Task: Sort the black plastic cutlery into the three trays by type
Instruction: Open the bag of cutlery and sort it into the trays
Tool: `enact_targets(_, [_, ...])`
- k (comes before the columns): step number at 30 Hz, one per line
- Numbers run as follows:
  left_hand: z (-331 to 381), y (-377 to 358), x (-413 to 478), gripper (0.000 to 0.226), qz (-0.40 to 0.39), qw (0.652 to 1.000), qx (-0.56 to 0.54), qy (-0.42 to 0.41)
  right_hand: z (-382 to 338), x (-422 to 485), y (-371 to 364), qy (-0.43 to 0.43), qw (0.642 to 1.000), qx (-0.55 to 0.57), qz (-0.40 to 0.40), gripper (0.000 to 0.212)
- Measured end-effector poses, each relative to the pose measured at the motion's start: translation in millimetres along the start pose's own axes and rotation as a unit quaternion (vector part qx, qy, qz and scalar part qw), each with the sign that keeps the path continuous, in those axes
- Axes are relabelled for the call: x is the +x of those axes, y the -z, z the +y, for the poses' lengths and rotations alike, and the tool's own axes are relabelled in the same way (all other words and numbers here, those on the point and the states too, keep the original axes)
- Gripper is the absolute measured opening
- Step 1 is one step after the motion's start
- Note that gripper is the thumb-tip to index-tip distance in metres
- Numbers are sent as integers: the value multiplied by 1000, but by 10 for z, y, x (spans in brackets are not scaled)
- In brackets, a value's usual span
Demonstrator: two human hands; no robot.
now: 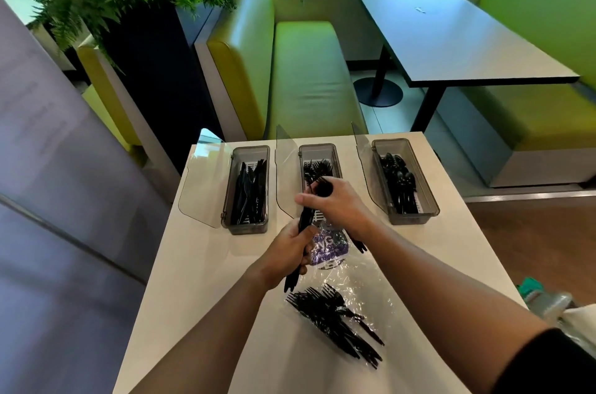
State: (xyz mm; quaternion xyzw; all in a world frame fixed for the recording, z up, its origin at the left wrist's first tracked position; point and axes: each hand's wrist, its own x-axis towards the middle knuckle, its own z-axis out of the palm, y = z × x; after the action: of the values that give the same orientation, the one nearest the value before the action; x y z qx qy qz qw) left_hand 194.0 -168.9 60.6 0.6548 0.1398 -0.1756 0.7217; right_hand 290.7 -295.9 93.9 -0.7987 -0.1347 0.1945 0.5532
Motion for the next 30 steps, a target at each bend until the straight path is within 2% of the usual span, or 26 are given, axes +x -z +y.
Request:
enact_targets(3, [-21, -10, 14, 12, -1, 1000, 24, -4, 39, 48, -45, 16, 999, -15, 28, 10])
enact_targets(6, [-27, 2, -16, 12, -24, 999, 20, -20, -80, 119, 13, -1, 997, 13, 72, 14])
enact_targets(10, [-1, 38, -63, 10, -46, 998, -32, -37, -304, 347, 300, -39, 980, 149, 129, 11])
enact_targets(14, [18, 84, -60, 13, -44, 994, -97, -31, -488, 637, 562, -11, 964, 224, 140, 16])
enact_targets(19, [3, 155, -43, 24, -41, 990, -129, -32, -473, 933, 589, -70, 944, 305, 105, 9])
enact_targets(21, [4, 202, -44, 31, -40, 990, -129, -37, -347, 1051, 503, -112, 954, 264, 86, 8])
enact_targets(24, [-1, 273, -32, 33, -28, 991, -124, -43, -93, 1192, 339, -187, 966, 174, 41, 19])
enact_targets(27, [8, 343, -34, 38, -16, 990, -131, -44, 141, 1267, 174, -273, 959, 75, 3, 12])
enact_targets(30, [17, 421, -52, 37, -14, 990, -133, -51, 310, 1322, 43, -296, 954, 44, 21, 13])
